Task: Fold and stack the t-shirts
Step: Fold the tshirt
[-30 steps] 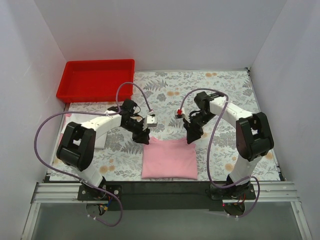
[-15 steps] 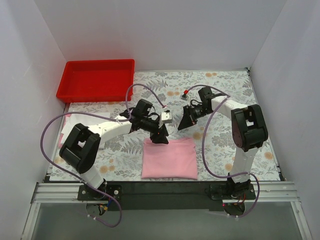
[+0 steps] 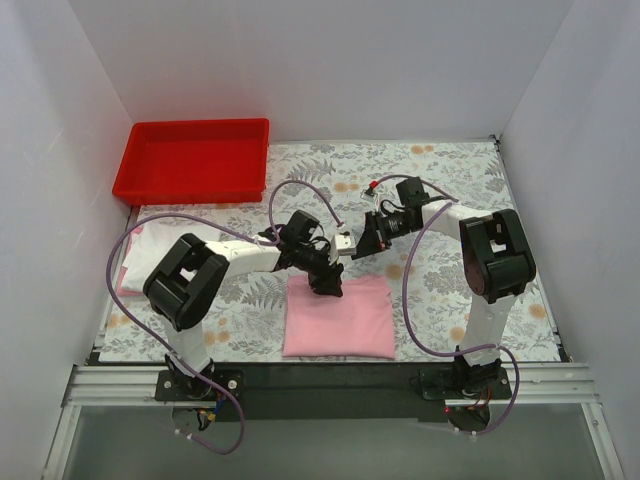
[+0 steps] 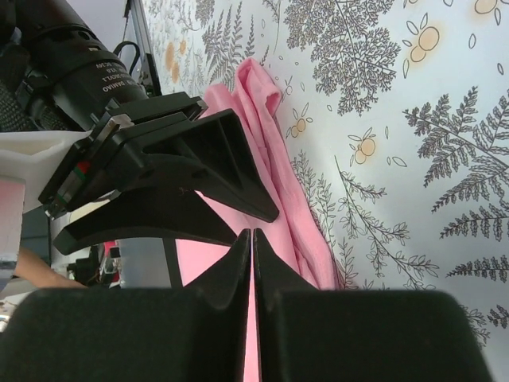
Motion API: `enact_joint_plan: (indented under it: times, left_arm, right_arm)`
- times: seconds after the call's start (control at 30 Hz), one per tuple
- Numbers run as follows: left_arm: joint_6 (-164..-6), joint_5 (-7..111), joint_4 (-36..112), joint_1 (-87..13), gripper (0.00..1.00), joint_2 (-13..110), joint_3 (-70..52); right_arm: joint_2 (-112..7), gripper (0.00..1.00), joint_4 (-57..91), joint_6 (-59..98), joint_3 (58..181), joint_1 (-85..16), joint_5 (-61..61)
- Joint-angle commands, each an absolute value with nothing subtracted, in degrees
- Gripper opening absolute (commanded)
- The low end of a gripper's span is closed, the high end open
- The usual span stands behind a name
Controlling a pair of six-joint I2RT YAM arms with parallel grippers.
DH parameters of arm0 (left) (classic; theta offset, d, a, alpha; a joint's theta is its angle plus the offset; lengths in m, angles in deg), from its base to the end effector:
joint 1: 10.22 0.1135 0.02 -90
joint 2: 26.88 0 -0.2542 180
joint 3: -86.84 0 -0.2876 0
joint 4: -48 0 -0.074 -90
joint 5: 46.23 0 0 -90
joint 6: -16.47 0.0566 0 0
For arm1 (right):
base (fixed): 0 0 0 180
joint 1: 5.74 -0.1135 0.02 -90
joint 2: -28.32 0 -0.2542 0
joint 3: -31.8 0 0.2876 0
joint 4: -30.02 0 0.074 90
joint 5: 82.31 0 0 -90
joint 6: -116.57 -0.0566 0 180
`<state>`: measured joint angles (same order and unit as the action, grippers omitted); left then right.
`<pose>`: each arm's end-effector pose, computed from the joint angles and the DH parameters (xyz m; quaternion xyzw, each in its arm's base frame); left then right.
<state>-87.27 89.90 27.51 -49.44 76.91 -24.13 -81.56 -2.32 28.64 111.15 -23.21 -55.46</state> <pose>0.2697 -0.2728 0.1034 0.3078 0.8307 -0.4572 0.0792 0.3660 0.1681 0.1178 -0.2616 0.7953 0.5312 0.1298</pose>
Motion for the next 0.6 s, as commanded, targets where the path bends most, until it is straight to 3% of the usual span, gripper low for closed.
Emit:
enact_joint_plan:
  times: [0.0,0.13,0.17,0.27,0.57]
  left_arm:
    - [-85.7,89.3,29.1,-49.9,0.4,76.7,-24.8]
    - [-84.8,89.9,29.4,-50.3,0.24,76.3,-25.7]
    - [-84.3,90.0,29.5,-50.5,0.13,76.0,-25.9]
    - [-83.5,89.4,30.4,-51.2,0.0,74.6,-27.2]
    - [-78.5,83.8,35.6,-54.8,0.0,66.3,-33.4]
  right_arm:
    - [-81.6,0.06,-0.4,28.1,110.6,-23.4,-57.1]
    - [-82.2,0.06,-0.6,28.3,110.0,-23.4,-57.1]
    - [-82.3,0.06,-0.5,28.4,110.1,-23.5,-57.0]
    - [-82.9,0.07,-0.6,28.5,110.3,-23.4,-57.2]
    - [-85.1,0.06,-0.6,29.5,111.3,-27.0,-59.3]
